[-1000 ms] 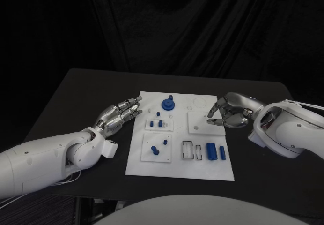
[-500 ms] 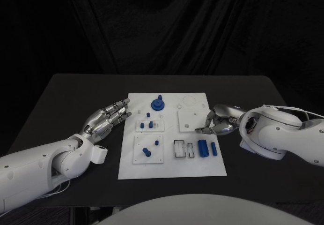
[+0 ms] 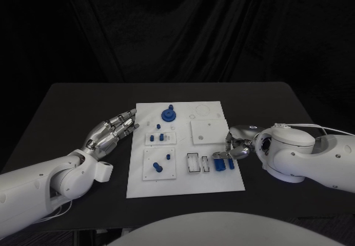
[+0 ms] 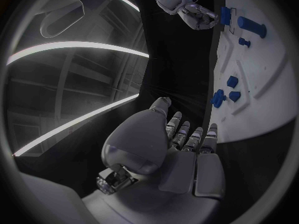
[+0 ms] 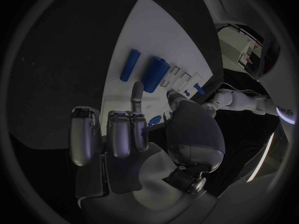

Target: Assemble the parts on the task board

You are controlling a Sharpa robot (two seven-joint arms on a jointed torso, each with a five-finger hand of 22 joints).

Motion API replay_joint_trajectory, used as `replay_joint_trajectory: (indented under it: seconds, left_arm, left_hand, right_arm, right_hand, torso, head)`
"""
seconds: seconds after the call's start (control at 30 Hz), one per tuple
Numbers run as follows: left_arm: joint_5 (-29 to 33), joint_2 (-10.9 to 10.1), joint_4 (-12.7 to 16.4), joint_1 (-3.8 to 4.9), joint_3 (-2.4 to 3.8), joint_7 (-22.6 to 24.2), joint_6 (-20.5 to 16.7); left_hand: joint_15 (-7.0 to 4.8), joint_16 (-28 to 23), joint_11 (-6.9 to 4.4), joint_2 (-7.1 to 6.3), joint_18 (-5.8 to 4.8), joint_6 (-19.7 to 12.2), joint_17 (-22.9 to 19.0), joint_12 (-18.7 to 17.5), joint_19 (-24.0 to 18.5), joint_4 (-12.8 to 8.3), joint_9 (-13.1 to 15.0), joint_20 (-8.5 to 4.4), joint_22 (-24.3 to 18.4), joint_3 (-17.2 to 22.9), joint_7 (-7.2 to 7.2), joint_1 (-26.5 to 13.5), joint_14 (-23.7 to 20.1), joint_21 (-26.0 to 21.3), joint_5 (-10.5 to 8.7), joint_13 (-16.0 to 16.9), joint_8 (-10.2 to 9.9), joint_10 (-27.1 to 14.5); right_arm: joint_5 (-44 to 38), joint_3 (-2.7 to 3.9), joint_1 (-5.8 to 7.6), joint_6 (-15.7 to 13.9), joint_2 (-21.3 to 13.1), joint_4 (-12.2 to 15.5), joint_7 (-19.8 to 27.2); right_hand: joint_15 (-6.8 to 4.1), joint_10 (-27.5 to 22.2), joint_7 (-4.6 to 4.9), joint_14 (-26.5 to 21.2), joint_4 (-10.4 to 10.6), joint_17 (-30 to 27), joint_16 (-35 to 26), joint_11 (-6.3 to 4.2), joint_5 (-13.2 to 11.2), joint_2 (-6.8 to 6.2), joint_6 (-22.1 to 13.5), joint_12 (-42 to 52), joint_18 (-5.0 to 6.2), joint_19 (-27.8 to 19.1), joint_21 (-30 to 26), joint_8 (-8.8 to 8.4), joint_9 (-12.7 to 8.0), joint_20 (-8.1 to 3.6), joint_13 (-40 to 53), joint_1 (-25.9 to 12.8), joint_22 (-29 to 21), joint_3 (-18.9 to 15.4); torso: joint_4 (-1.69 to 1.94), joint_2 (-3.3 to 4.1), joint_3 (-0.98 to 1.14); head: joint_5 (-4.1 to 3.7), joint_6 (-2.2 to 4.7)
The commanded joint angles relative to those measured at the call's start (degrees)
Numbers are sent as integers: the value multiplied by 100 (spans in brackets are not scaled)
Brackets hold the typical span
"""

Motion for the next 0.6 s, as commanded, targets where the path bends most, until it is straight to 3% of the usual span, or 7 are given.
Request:
replay_joint_trajectory:
  seconds: [0.03, 0.3, 0.43, 0.6]
  left_arm:
    - [23, 4, 5, -5, 5, 74, 96]
    - [23, 19, -11, -6, 5, 41, 125]
    - [23, 26, -20, -6, 5, 24, 138]
    - [23, 36, -29, -6, 5, 8, 150]
  left_hand:
    - [11, 26, 35, 21, 61, 1, 6, 26, -2, 13, 0, -7, 0, 9, -31, -19, 7, -3, 18, 7, 18, 27]
    - [27, 29, 51, 19, 62, -9, 7, 27, 0, 8, -1, 1, 3, 19, -35, -9, 9, -2, 19, 6, 15, 24]
    - [30, 29, 53, 18, 62, -14, 7, 26, -1, 7, -2, 2, -1, 21, -35, -6, 9, -3, 19, 5, 14, 23]
    - [44, 28, 64, 16, 60, -27, 7, 16, -3, -1, -4, 8, -6, 33, -34, 5, 8, -3, 20, 2, 10, 11]
  right_arm:
    - [-425, 2, -48, 213, 28, -13, -281]
    - [-488, 2, -150, 72, 117, -64, -213]
    - [-496, 2, -192, -85, 161, -80, -131]
    - [-474, 2, -222, -62, 207, -124, -107]
  right_hand:
    - [-49, 596, -23, 563, -7, 1305, -11, -48, -21, 3, 20, 14, -47, 460, -28, -27, 12, -39, 1506, -72, 1341, -50]
    - [-27, 596, 15, 547, -14, 1235, -49, -15, 50, 73, -32, 14, -37, 433, -58, -238, 28, -22, 1506, 94, 1327, 25]
    - [-23, 596, 17, 541, -18, 1204, -66, -11, 101, 105, -4, 14, -32, 422, -71, -291, 46, -15, 1506, 205, 1321, 63]
    - [-23, 596, 17, 539, -18, 1194, -71, -11, 100, 111, 11, 14, -32, 421, -66, -312, 58, -13, 1506, 259, 1321, 72]
  torso:
    - [8, -1, 1]
    - [9, 0, 3]
    - [5, -1, 4]
    - [6, -2, 0]
  head:
    - [-4, -1]
    - [11, -1]
    - [22, -1]
    - [31, -1]
